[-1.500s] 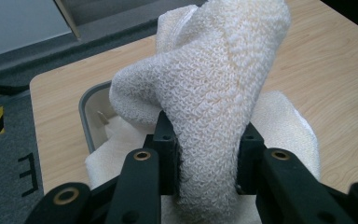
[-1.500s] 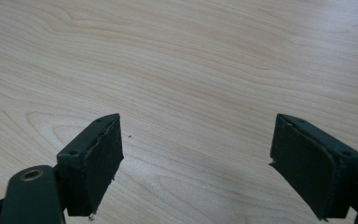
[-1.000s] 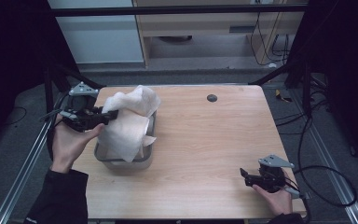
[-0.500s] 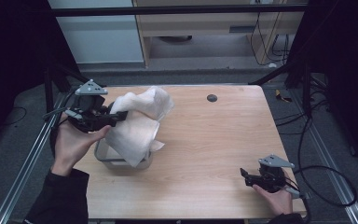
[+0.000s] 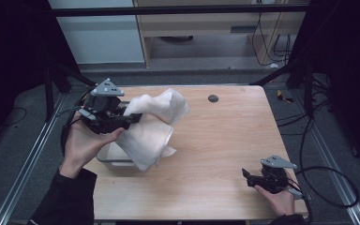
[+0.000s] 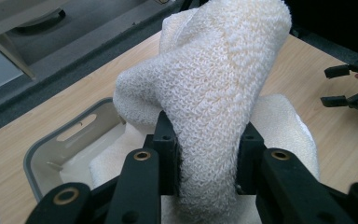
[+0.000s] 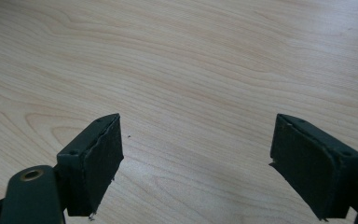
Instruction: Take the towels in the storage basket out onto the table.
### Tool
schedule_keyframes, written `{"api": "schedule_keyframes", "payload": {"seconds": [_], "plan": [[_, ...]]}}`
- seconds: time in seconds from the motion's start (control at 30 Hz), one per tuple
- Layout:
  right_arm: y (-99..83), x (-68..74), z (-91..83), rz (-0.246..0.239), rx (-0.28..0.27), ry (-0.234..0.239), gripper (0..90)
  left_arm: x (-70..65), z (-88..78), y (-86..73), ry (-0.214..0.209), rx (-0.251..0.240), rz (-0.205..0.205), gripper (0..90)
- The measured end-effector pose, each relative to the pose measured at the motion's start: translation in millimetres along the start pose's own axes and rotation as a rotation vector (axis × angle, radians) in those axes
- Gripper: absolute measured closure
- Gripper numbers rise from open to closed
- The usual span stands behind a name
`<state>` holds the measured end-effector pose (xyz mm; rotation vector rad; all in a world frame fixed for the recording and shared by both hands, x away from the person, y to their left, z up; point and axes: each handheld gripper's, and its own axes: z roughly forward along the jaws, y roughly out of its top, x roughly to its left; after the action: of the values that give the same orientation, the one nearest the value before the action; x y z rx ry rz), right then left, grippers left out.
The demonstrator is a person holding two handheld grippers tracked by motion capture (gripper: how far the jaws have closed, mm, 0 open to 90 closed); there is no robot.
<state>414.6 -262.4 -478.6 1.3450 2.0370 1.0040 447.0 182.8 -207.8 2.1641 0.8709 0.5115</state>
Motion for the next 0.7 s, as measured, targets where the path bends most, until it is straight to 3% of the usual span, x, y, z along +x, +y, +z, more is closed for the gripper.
{"api": "schedule_keyframes", "payload": {"seconds": [0.47, 0.7], "plan": [[0.7, -1.0, -1.6, 0.005, 0.001, -0.002, 16.7, -29.8, 10.0, 19.6, -0.044, 0.018, 0.075, 68.4], [1.0, -2.5, -2.1, -0.005, -0.004, -0.011, 16.7, -44.8, 23.6, 27.7, -0.071, 0.033, 0.108, 68.4]]}}
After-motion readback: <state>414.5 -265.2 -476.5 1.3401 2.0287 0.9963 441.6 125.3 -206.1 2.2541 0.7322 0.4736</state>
